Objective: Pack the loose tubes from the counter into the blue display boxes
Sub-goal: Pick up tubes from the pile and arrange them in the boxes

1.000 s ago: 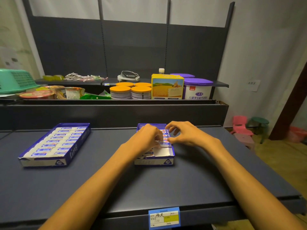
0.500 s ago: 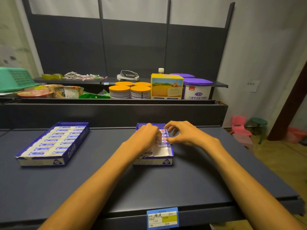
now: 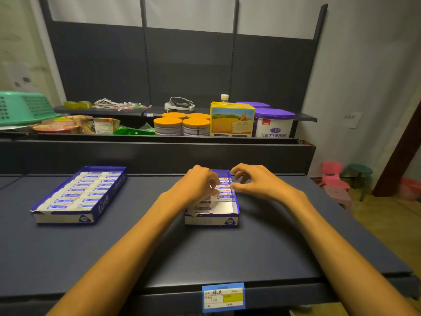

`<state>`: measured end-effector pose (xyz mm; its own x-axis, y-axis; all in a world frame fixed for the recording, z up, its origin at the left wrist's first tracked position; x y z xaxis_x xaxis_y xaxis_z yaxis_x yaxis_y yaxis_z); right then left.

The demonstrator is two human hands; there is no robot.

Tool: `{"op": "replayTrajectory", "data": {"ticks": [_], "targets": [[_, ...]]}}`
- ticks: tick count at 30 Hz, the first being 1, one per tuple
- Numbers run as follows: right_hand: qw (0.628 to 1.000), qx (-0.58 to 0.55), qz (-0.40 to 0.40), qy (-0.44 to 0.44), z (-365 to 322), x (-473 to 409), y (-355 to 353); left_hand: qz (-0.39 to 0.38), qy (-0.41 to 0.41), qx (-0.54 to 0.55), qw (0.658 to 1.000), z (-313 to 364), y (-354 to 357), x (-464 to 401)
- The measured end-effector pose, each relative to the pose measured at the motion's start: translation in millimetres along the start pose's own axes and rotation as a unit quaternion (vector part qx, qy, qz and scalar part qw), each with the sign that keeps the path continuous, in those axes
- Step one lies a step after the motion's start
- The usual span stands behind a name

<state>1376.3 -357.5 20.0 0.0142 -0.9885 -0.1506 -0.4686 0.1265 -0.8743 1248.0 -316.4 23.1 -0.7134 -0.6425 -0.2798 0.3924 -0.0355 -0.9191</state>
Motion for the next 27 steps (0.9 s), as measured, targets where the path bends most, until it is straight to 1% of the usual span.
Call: {"op": "replayTrajectory", "data": {"ticks": [3,5,11,19,23,27], "targets": [[0.999,0.006,0.034,-0.001,1,4,-14,0.057,-0.029,0.007,0.998,-14,-25,11],[0.999,0.009,0.044,-0.002,-1,6,-17,0.081,-0.055,0.009,0.995,-26,-39,22],[0.998,0.017,0.042,-0.036,-36,6,5,0.098,-0.119,-0.029,0.988,-53,-64,66],[0.987,0.083,0.042,-0.128,-126,9,42,0.073,-0.177,-0.095,0.977,-86,-84,143],[0.977,0.121,0.031,-0.171,-177,11,69,0.079,-0.195,-0.121,0.970,-104,-99,186],[0.969,0.149,0.026,-0.197,-240,9,104,0.090,-0.224,-0.148,0.959,-132,-129,245]]}}
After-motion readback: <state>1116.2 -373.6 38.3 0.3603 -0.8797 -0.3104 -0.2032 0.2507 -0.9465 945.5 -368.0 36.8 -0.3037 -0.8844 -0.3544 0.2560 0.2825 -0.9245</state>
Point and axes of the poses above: each hand's wrist, its own x-axis away from the middle knuckle, its own y-axis out of the palm, z = x × y, the point moved 9 cm from there along -x, towards the middle knuckle, and after that the axes turned 2 degrees about -y, right-handed, at the moved point
